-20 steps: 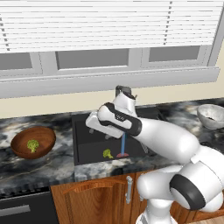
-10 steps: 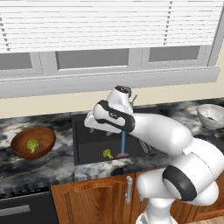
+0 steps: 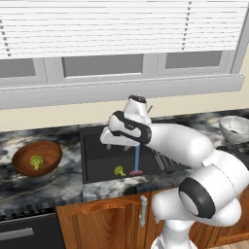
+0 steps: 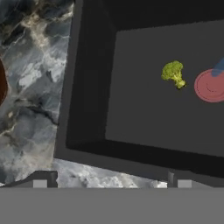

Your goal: Pick the broccolis from the sink and place them in one bowl. Place the sweet potato in the other bowl. Then turn off the sink faucet.

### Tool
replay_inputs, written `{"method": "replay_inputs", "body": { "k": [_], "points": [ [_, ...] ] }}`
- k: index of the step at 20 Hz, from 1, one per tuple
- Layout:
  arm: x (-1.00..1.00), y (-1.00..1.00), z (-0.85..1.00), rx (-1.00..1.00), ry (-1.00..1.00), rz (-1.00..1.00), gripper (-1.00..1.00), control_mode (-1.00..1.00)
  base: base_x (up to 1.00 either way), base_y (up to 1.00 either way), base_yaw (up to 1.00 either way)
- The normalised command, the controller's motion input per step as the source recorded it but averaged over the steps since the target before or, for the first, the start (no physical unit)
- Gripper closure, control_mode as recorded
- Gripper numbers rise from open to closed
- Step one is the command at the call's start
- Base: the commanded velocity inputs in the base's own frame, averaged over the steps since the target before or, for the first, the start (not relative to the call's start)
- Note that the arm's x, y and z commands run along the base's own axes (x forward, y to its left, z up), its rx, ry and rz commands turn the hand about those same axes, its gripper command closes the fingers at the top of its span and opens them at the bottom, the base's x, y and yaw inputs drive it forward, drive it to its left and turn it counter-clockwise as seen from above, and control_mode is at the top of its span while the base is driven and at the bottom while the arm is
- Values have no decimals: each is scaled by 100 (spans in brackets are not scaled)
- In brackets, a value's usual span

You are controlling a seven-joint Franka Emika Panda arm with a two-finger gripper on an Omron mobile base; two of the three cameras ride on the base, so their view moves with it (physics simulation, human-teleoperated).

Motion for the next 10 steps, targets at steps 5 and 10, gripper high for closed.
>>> {"method": "replay_inputs", "body": {
  "k": [5,10],
  "points": [
    [22,0,-28,-18,-3,9,-100,-100,0,0,0],
    [25,-6,-3,-5,-1,4,-100,-100,0,0,0]
  ]
}}
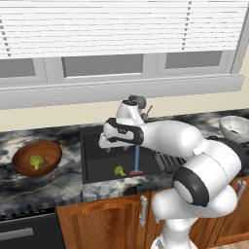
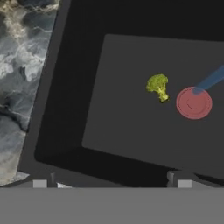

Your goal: Pick the broccolis from the sink and place them in one bowl. Place the sweet potato in the other bowl. Then turn off the sink faucet.

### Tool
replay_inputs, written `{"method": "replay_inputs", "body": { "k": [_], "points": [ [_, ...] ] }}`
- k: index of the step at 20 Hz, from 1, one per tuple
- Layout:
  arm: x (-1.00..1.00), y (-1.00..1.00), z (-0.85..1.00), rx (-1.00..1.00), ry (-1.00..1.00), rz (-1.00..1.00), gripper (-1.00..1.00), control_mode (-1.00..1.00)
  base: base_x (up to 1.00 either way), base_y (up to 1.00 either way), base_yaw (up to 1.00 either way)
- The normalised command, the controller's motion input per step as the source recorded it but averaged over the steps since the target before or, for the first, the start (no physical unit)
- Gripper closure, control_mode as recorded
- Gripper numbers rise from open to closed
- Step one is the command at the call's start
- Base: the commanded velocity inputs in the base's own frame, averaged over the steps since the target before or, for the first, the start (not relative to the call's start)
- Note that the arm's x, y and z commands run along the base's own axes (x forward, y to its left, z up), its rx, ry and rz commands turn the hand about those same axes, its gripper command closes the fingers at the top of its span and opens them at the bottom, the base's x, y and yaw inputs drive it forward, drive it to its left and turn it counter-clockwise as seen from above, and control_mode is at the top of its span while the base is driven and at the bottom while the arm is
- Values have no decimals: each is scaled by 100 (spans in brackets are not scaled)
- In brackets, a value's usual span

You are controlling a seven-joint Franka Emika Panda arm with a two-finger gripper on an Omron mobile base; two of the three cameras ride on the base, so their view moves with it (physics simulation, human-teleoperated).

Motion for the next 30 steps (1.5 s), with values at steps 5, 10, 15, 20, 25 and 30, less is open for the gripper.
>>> {"method": "replay_inputs", "body": {
  "k": [5,10,15,20,25,30],
  "points": [
    [19,-17,-8,0,0,0,-100,-100,0,0,0],
    [14,-11,-30,0,0,0,-100,-100,0,0,0],
    [16,-5,-35,-2,0,-4,-100,-100,0,0,0],
    [8,-4,-33,-2,0,-11,-100,-100,0,0,0],
    [1,0,-28,0,0,-19,-100,-100,0,0,0],
    [0,-12,-19,0,0,-16,-100,-100,0,0,0]
  ]
}}
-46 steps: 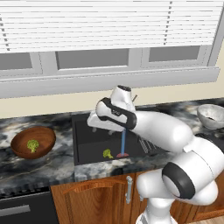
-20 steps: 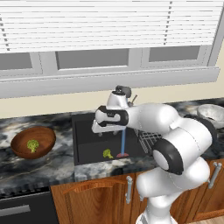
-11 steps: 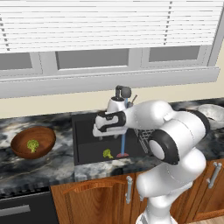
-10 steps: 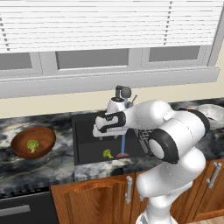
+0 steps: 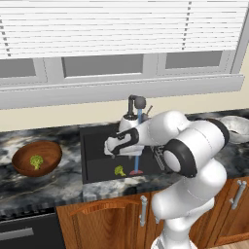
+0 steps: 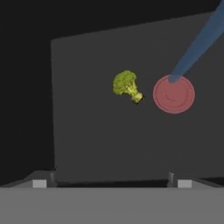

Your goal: Pick the broccolis from the sink and place them in one bowl. Place the sweet potato in the other bowl. Then turn off the sink faucet.

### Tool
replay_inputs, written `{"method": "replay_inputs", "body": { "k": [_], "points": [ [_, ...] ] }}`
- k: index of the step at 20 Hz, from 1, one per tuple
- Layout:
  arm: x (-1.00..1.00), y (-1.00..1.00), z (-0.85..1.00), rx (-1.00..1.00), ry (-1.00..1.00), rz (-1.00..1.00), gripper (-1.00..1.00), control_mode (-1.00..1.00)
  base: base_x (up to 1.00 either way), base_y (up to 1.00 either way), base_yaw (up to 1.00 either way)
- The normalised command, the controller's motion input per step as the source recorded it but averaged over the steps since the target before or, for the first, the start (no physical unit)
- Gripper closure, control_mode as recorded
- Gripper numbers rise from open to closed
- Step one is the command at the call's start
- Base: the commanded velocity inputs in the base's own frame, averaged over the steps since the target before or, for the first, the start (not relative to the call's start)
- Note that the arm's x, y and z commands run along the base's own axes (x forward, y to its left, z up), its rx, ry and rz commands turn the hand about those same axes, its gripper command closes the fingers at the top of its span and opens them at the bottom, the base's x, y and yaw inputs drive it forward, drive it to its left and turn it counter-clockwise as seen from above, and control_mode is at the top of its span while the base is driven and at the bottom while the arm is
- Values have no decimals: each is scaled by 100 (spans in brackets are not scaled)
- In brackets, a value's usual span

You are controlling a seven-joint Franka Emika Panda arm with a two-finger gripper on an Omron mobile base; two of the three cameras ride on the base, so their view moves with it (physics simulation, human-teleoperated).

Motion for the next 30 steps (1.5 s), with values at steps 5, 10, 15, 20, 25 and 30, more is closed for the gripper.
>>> {"method": "replay_inputs", "body": {
  "k": [5,10,15,20,25,30],
  "points": [
    [0,-23,-17,0,0,-14,-100,-100,0,0,0],
    [0,-18,-20,0,0,-12,-100,-100,0,0,0],
    [1,-2,-21,0,0,-7,-100,-100,0,0,0],
    [11,0,-22,0,0,-3,-100,-100,0,0,0],
    [13,-1,-21,0,0,-1,-100,-100,0,0,0],
    [18,0,-21,0,0,0,-100,-100,0,0,0]
  ]
}}
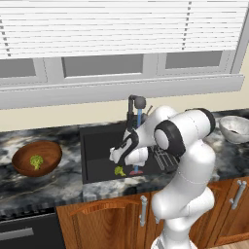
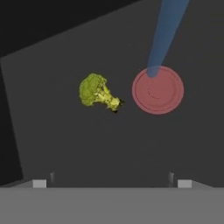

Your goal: Pick the broccolis from the sink and place them in one bowl. Place the sweet potato in the other bowl. Then turn off the sink faucet.

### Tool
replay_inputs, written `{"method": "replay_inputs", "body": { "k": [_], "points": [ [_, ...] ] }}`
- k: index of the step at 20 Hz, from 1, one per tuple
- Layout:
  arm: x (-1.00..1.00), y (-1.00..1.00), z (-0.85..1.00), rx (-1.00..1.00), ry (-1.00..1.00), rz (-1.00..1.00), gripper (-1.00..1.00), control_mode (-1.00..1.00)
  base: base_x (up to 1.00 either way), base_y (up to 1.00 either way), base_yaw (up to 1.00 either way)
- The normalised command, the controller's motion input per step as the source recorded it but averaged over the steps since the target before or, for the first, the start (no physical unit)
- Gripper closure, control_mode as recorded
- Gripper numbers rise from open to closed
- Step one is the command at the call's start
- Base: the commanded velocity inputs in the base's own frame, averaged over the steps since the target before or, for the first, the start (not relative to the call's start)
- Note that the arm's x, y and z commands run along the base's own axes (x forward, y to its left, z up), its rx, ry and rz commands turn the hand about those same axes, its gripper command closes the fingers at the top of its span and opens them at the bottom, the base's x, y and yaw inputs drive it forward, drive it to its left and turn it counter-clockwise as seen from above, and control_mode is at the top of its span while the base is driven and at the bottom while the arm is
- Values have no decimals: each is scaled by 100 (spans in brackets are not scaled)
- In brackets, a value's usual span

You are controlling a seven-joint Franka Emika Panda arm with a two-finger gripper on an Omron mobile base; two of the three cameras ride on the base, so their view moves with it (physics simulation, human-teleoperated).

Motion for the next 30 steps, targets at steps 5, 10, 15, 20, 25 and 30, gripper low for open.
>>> {"method": "replay_inputs", "body": {
  "k": [5,10,15,20,25,30],
  "points": [
    [19,0,-24,0,0,0,-100,-100,0,0,0],
    [19,0,-23,0,0,0,-100,-100,0,0,0],
    [16,0,-21,0,0,0,-100,-100,0,0,0],
    [10,0,-16,-1,0,0,-100,-100,0,0,0],
    [13,0,-18,-3,0,-1,-100,-100,0,0,0],
    [19,5,-18,-3,0,-1,-100,-100,0,0,0]
  ]
}}
